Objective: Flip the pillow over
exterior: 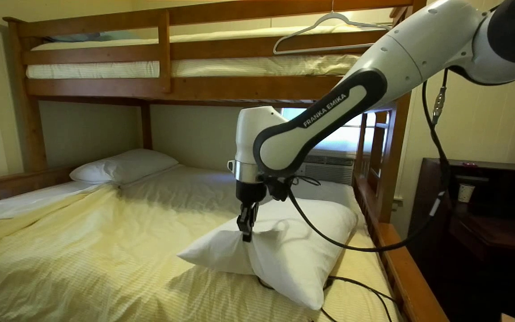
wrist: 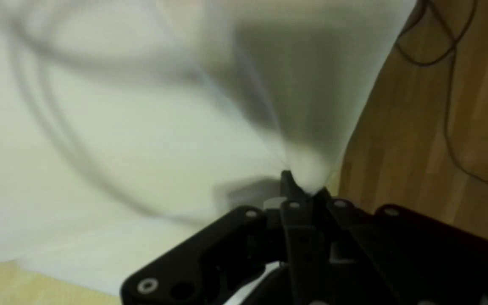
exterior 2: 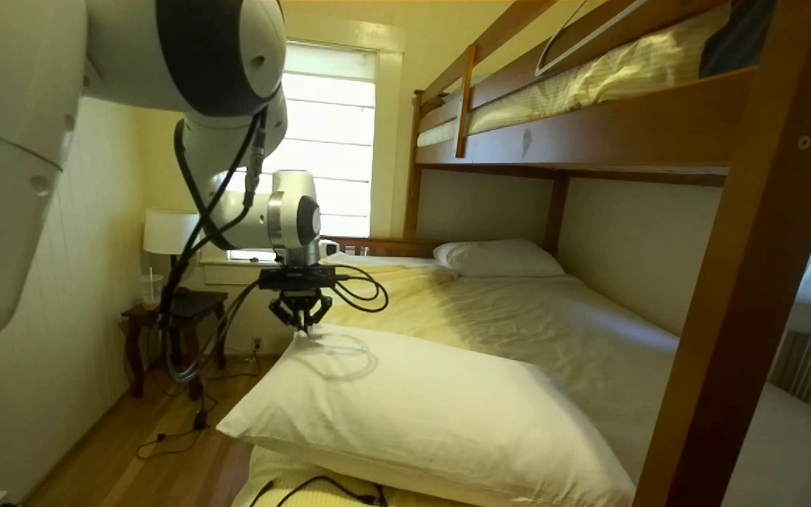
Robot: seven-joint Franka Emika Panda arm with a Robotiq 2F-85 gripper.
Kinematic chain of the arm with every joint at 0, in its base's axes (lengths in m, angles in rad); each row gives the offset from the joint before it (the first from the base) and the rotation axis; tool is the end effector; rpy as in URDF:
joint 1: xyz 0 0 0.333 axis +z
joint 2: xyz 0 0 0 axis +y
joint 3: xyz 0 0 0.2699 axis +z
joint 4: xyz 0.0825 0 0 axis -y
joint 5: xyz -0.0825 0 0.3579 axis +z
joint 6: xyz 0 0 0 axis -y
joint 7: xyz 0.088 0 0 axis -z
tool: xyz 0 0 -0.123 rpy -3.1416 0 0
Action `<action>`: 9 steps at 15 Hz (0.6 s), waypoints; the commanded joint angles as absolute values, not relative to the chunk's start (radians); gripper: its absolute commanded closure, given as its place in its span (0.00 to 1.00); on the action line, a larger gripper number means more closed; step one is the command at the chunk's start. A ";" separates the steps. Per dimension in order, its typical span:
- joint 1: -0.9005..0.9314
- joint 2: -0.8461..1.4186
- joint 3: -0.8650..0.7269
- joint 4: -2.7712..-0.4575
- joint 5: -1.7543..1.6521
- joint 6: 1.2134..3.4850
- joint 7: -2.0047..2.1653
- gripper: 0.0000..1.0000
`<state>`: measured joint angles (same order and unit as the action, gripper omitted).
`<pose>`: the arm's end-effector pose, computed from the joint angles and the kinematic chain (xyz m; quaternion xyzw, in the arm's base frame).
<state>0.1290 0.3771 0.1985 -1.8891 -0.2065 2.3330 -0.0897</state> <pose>0.5717 0.1839 0.2750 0.9625 0.2653 0.0434 0.0363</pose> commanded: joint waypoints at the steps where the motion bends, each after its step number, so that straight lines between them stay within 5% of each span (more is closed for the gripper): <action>1: 0.100 0.253 0.226 -1.938 -0.020 2.188 -0.190 0.98; 9: 0.112 0.263 0.219 -1.981 0.014 2.188 -0.194 0.98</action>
<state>0.0994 0.3008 0.2082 -1.9259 -0.0663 2.2106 -0.1710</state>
